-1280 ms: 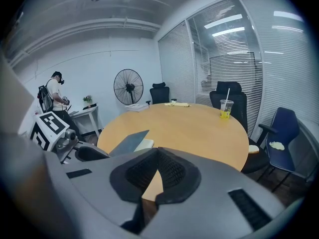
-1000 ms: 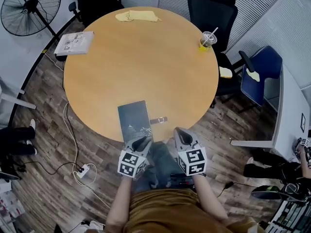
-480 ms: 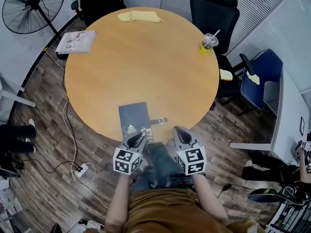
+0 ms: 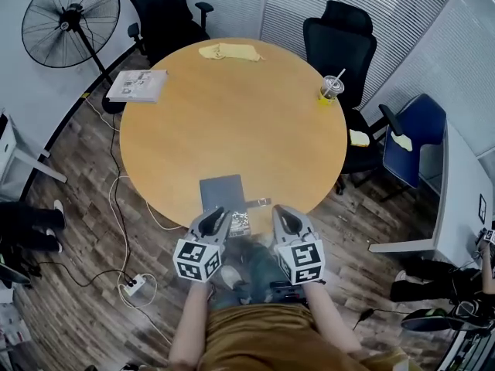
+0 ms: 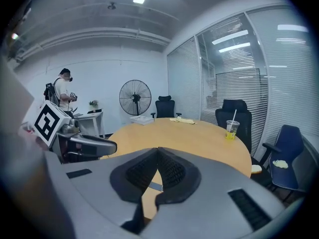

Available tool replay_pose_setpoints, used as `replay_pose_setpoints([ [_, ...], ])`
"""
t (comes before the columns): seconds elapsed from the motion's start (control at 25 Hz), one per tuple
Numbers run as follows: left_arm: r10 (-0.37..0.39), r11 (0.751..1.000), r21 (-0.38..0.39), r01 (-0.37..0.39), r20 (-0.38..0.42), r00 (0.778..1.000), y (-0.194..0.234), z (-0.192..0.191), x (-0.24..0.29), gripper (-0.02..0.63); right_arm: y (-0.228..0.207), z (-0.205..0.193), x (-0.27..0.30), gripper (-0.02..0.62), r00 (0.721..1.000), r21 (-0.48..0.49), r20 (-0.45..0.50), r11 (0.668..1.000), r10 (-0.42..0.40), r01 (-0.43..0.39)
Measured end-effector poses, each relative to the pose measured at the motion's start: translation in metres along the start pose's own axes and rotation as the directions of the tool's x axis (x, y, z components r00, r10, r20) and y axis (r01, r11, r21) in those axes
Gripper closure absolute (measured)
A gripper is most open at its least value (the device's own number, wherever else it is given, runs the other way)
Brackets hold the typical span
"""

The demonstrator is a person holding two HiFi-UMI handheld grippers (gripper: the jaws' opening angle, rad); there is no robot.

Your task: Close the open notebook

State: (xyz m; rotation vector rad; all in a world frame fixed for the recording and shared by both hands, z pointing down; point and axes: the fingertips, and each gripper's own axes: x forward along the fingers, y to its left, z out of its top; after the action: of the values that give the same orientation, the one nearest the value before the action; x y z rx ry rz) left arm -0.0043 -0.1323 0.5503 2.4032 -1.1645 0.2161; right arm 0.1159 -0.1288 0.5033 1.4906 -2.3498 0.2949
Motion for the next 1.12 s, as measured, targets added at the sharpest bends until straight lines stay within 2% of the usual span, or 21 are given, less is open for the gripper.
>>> replay_pose_setpoints([
  [0.24, 0.013, 1.000, 0.011, -0.014, 0.106, 0.994, -0.005, 0.037, -0.024, 0.512, 0.014, 0.020, -0.012, 0.584, 0.998, -0.020, 0.059, 1.000, 0.003, -0.002],
  [0.56, 0.069, 0.995, 0.064, -0.081, 0.165, 0.984, 0.001, 0.061, -0.054, 0.512, 0.029, 0.033, -0.022, 0.584, 0.994, -0.029, 0.104, 1.000, 0.015, -0.012],
  [0.72, 0.097, 0.992, 0.068, -0.111, 0.178, 0.979, 0.007, 0.062, -0.065, 0.514, 0.034, 0.037, -0.026, 0.584, 0.991, 0.000, 0.129, 1.000, 0.023, -0.023],
  [1.12, 0.129, 0.986, 0.080, -0.144, 0.170, 0.977, 0.014, 0.056, -0.078, 0.515, 0.044, 0.044, -0.028, 0.584, 0.988, -0.014, 0.145, 0.999, 0.045, -0.043],
])
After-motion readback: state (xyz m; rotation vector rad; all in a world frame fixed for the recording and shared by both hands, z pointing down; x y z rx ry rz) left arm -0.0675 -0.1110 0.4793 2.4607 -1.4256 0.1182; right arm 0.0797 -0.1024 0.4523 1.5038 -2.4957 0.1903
